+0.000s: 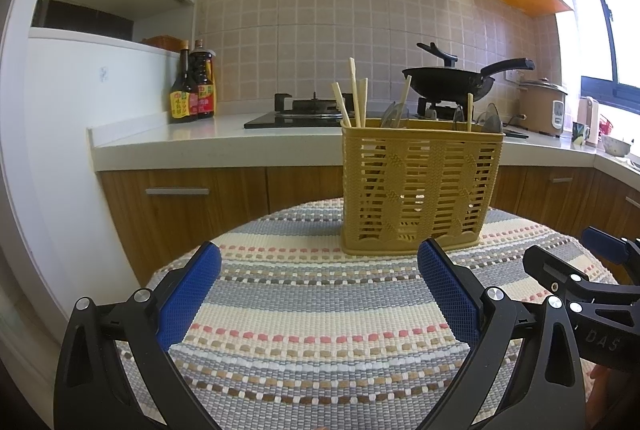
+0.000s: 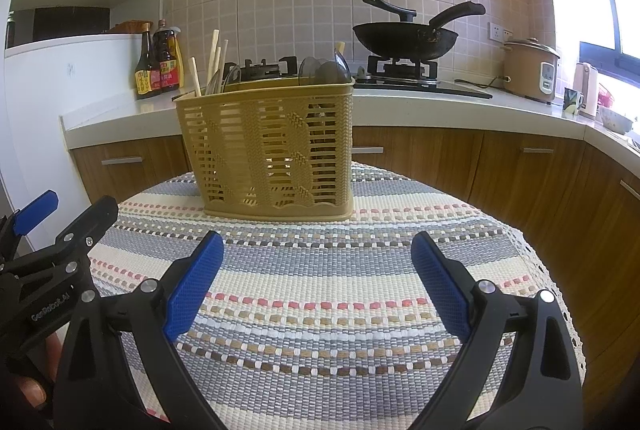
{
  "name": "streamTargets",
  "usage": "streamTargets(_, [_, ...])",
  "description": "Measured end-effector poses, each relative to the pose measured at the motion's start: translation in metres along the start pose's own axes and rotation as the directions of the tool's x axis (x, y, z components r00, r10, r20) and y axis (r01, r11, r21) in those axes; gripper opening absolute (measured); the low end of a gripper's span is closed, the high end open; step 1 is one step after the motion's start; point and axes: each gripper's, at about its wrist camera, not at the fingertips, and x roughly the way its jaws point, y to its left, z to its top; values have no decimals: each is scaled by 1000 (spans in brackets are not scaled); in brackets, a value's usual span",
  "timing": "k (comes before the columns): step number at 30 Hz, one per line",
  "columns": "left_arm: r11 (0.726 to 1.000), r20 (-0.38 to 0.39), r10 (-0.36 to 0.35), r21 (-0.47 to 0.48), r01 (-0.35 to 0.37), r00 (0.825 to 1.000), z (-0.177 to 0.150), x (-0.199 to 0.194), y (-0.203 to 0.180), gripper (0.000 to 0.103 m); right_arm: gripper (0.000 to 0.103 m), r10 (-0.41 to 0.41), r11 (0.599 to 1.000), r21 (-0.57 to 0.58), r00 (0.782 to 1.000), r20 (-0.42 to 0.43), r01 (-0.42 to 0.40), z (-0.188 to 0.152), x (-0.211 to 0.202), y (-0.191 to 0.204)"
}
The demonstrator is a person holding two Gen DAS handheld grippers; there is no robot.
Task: Organize utensils
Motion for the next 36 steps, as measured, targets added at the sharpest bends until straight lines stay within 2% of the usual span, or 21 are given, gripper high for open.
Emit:
streamTargets(22, [1000,-10,-5,-18,5,1000,0,1,3,95,90,-1,1000,-28,1000,-15,1,-1,3,3])
streamTargets(24, [1000,0,-14,-21,14,1000,1,0,4,96,90,-2,1000,-29,1000,-16,1,-1,4,3])
streamTargets(28, [1000,44,28,-14,-27,999,1,-8,4,96,90,-2,1000,-26,1000,-16,1,-1,4,2])
streamTargets(30, [999,41,39,-9,-39,998,1,-8,3,96,90,-2,1000,-27,1000,-17,2,-1,4,2])
streamTargets(36, [1000,-6,8,-16,-8,1000,2,-2,4,96,90,-2,1000,-28,1000,-17,2,-1,4,1])
